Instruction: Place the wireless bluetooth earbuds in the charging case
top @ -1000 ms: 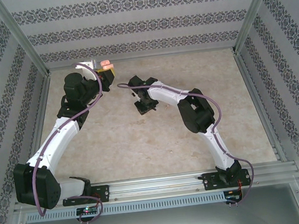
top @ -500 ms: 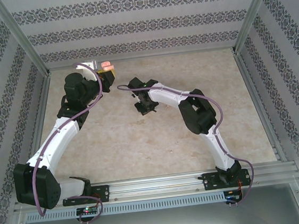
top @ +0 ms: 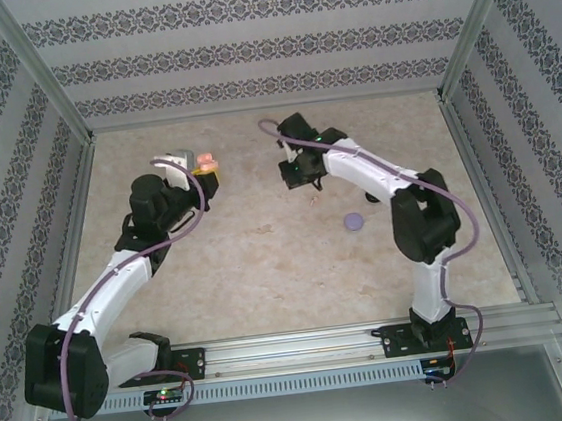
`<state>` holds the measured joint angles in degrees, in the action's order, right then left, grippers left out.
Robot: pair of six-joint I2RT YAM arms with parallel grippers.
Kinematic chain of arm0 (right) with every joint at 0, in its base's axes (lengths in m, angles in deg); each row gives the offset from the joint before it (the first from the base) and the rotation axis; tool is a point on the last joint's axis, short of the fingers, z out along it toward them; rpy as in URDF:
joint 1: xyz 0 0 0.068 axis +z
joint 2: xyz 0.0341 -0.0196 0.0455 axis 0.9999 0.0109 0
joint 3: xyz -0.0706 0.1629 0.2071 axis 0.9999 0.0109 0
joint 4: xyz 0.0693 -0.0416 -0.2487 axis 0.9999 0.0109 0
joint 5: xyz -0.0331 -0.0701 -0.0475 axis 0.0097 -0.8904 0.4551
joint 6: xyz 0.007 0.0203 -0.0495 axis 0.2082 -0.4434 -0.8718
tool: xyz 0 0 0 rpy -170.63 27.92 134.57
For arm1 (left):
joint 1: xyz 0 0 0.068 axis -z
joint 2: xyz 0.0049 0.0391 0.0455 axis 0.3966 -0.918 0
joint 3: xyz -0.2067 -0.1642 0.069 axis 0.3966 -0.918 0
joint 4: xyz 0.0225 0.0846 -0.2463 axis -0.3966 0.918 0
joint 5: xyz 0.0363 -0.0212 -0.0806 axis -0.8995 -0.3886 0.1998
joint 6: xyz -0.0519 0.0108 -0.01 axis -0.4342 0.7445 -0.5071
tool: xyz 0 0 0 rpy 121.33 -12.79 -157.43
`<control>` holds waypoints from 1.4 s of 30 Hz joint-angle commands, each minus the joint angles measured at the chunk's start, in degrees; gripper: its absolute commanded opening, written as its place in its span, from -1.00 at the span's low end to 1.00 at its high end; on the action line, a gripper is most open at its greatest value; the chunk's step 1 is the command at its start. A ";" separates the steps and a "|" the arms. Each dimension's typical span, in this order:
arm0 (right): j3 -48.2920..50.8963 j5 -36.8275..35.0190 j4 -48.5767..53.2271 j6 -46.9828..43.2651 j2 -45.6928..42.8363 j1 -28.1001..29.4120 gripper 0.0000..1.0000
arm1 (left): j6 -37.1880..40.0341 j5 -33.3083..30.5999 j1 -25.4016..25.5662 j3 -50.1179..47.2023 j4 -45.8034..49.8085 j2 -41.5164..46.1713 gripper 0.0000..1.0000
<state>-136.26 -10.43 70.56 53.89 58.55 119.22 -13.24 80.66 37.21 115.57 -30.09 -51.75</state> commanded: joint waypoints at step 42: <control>25.14 14.37 -34.28 2.92 -40.61 -0.34 -0.63 | 13.00 11.70 19.11 13.82 -55.03 -33.78 -1.00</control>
<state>-112.05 2.18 39.41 57.30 18.22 117.95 -0.73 91.81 55.64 128.00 -81.56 -85.58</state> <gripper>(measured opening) 0.189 0.196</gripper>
